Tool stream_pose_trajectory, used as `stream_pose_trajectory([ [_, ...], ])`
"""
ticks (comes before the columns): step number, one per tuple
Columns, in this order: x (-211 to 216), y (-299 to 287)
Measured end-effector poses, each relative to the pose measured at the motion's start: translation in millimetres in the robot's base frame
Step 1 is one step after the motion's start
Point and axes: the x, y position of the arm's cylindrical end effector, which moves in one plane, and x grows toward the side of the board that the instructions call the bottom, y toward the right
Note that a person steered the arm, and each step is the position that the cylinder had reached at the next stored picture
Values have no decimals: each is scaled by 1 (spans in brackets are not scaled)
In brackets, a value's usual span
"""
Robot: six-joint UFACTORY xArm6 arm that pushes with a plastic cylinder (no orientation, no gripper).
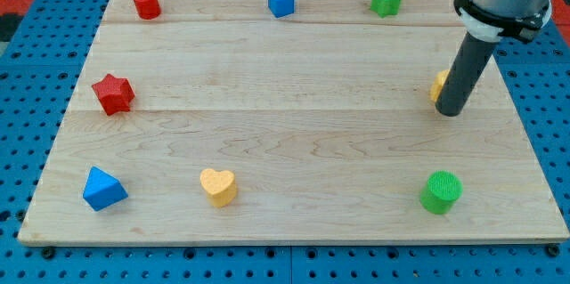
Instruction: Move the green circle diagonally in between the yellow blocks
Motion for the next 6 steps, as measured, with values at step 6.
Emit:
stream_pose_trajectory([
  [6,75,-81],
])
